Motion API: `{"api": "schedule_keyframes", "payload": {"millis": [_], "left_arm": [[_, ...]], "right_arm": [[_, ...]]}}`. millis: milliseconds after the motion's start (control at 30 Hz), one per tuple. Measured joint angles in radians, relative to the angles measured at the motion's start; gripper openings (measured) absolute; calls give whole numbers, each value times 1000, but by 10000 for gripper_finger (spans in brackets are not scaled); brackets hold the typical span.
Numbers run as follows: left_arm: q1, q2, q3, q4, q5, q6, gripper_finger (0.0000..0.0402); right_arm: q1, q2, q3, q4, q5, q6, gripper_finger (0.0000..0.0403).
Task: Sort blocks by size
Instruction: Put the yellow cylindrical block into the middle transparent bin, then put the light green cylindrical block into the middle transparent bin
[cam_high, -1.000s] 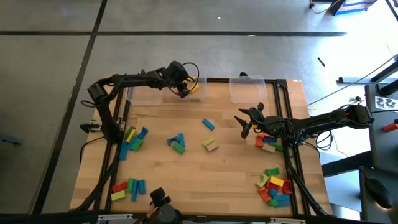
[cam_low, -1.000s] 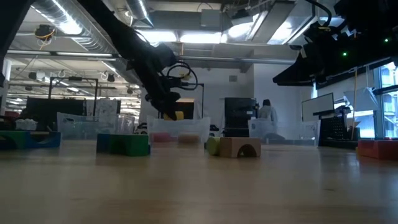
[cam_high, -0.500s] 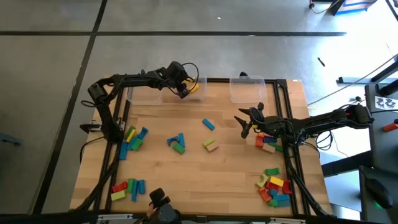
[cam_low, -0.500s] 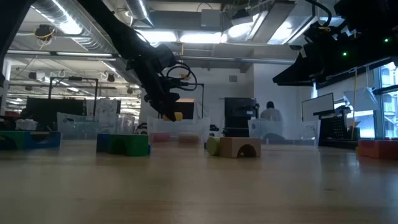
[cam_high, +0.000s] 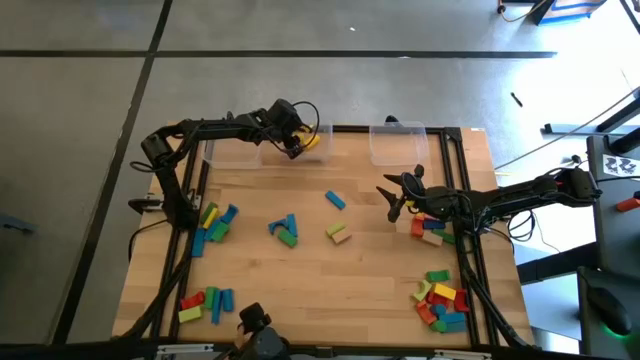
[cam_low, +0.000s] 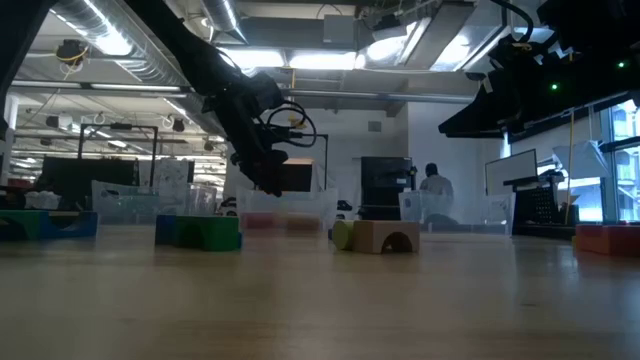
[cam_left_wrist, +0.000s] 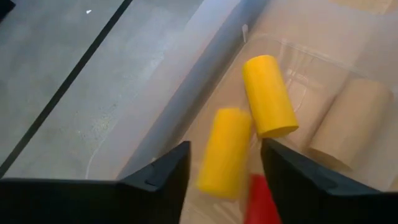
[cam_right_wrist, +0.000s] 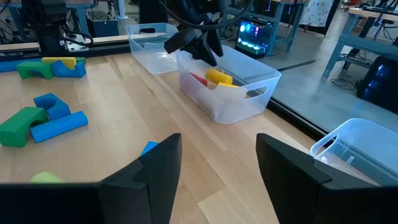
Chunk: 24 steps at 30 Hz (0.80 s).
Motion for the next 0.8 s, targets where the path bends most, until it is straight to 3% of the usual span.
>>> {"api": "schedule_keyframes", "payload": {"millis": [200, 467, 800], "left_arm": [[-6, -1, 1, -17, -2, -22, 245], [-102, -14, 43, -133, -3, -54, 239], [-284, -62, 43, -138, -2, -131, 238]], "right_arm": [[0, 0, 0, 0, 0, 0, 209], [0, 0, 0, -1, 0, 0, 209], [0, 0, 0, -1, 0, 0, 209]]}}
